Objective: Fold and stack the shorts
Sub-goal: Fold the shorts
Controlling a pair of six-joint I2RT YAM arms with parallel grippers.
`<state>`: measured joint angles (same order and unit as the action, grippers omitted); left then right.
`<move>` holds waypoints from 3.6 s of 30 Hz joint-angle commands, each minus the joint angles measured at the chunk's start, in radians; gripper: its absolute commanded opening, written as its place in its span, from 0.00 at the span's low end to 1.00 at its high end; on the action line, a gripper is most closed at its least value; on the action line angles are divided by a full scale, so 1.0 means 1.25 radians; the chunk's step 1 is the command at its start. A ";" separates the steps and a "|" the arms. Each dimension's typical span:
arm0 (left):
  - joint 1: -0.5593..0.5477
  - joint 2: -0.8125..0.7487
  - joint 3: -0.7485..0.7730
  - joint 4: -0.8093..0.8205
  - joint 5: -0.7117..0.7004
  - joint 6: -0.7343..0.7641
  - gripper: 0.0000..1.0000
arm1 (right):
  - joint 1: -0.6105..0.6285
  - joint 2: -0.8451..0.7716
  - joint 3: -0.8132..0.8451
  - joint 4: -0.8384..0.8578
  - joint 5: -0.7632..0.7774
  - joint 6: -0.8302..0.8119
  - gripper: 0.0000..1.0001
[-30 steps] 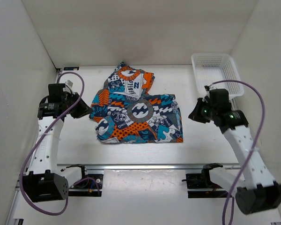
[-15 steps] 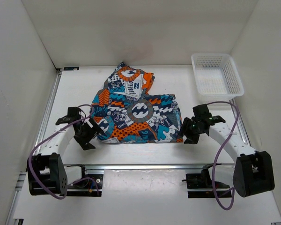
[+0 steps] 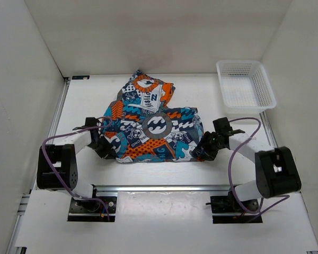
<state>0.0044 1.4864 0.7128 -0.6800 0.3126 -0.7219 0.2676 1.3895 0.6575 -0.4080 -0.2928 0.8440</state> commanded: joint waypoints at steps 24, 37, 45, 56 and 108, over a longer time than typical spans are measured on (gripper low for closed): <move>-0.095 -0.091 0.356 -0.203 -0.080 0.057 0.10 | 0.042 -0.099 0.261 -0.163 0.202 -0.086 0.00; -0.110 -0.134 0.218 -0.173 -0.114 0.050 0.10 | 0.184 -0.137 -0.063 0.029 0.043 0.182 0.63; -0.110 -0.134 0.218 -0.173 -0.114 0.057 0.10 | 0.139 -0.017 -0.019 0.071 0.071 0.208 0.61; -0.110 -0.141 0.210 -0.173 -0.114 0.065 0.10 | 0.120 0.076 0.023 0.079 0.124 0.249 0.49; 0.059 0.271 0.560 -0.181 -0.170 0.136 0.85 | 0.002 0.119 0.575 -0.218 0.238 -0.318 0.29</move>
<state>0.0738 1.8359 1.3384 -0.9314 0.1146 -0.5438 0.2703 1.4422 1.2621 -0.7090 0.1169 0.5594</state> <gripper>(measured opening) 0.850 0.297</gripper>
